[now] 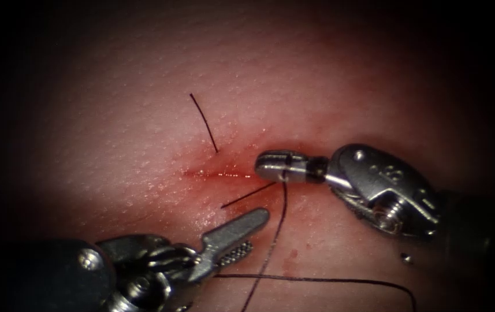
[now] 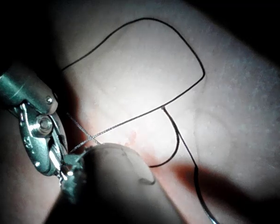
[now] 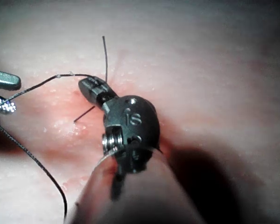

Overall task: Wound Closure
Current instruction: Use the right gripper to hand off a longer length of suture to the left

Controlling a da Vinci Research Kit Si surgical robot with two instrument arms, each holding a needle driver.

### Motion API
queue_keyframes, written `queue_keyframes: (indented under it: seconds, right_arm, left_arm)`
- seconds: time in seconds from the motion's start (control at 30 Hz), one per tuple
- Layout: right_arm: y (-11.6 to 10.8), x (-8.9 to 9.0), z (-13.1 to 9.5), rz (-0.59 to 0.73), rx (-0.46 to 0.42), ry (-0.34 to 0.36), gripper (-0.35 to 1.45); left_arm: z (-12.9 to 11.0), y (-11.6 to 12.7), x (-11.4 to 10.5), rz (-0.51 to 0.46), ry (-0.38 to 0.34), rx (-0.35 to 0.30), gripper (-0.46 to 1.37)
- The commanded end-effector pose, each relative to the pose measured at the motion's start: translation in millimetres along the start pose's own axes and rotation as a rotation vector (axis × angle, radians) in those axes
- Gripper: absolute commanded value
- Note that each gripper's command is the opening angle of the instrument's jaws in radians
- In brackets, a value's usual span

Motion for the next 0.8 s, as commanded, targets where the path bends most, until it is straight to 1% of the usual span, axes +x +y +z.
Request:
queue_keyframes:
  seconds: [0.03,0.2,0.27,0.3,0.43,0.53,0.67,0.77,0.8]
  right_arm:
    - [0.1,0.0,0.2,0.001,-0.002,-0.004,-0.35]
    - [0.5,0.0,1.3,0.001,0.005,-0.025,-0.35]
    - [0.8,-0.1,1.7,0.000,0.009,-0.027,-0.35]
    - [1.1,-0.2,2.0,0.000,0.008,-0.033,-0.35]
    - [2.1,-0.4,2.9,-0.002,0.008,-0.045,-0.35]
    - [2.3,-0.6,3.2,-0.004,0.005,-0.057,-0.35]
    - [2.5,-0.7,3.8,-0.005,0.008,-0.061,-0.35]
    - [2.8,-0.4,4.3,-0.001,0.011,-0.063,-0.35]
    - [2.9,-0.3,4.5,0.001,0.011,-0.065,-0.35]
  left_arm:
    - [0.1,0.1,0.0,-0.001,0.008,0.001,0.37]
    - [0.4,0.6,0.7,0.013,0.056,-0.001,0.47]
    - [0.4,0.7,1.0,0.019,0.072,0.000,0.47]
    - [0.3,0.8,1.3,0.022,0.083,0.000,0.43]
    - [0.1,0.9,1.9,0.032,0.103,0.000,0.43]
    - [0.1,1.0,1.9,0.035,0.102,0.000,0.45]
    - [0.2,1.2,1.9,0.038,0.095,-0.001,0.33]
    - [0.4,1.4,1.9,0.045,0.095,-0.025,0.22]
    - [0.5,1.6,2.0,0.054,0.096,-0.026,0.23]
